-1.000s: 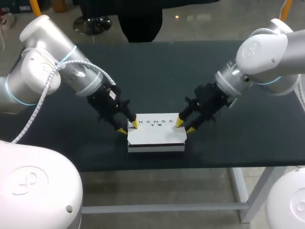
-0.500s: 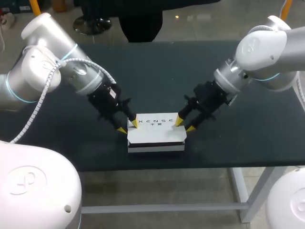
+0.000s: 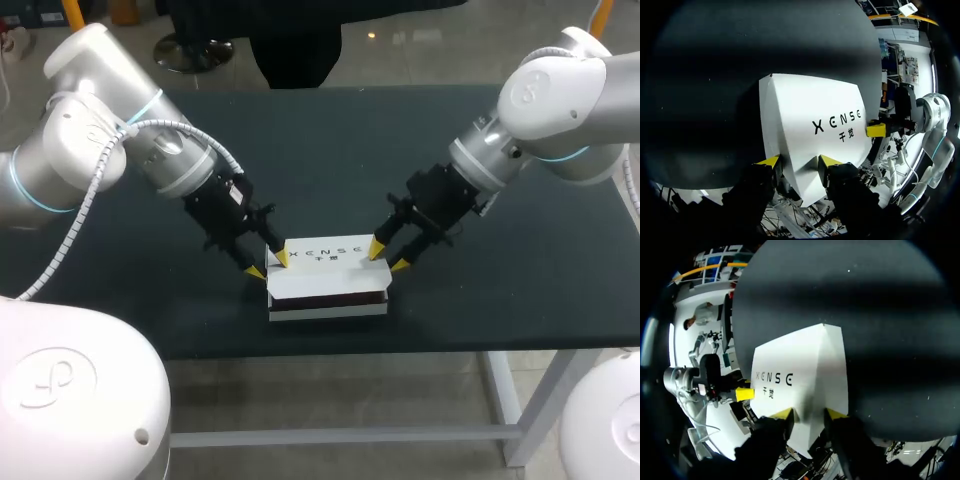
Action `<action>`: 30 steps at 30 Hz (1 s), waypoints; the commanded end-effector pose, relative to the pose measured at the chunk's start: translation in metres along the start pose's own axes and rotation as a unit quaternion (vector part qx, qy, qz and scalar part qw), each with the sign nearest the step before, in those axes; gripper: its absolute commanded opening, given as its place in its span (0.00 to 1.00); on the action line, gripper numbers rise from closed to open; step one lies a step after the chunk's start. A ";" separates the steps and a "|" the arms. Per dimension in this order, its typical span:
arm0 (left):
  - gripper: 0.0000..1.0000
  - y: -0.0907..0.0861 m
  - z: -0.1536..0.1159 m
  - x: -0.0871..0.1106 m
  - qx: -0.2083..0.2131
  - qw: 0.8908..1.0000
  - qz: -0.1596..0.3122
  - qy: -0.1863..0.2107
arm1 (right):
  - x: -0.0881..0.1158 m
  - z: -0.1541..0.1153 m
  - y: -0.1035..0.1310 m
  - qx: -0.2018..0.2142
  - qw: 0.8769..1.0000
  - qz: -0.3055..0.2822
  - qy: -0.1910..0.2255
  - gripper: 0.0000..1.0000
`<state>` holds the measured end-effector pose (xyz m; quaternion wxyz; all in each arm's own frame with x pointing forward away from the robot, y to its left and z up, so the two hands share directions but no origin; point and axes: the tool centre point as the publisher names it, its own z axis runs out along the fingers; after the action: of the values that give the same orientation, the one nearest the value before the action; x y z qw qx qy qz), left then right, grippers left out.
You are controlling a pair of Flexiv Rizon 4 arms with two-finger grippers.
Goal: Assemble the packaging by folding the flat box into shape, placing the metal phone stand inside, and closing the box properly
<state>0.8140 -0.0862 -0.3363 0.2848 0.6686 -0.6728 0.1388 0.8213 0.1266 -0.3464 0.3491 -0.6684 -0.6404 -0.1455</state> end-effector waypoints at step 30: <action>0.47 -0.009 -0.008 0.008 -0.059 0.998 -0.026 -0.011 | 0.012 -0.006 0.012 0.047 0.998 0.034 -0.007 0.43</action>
<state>0.8183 -0.0849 -0.3269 0.3108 0.6750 -0.6621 0.0968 0.8278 0.1294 -0.3374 0.3700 -0.6785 -0.6249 -0.1103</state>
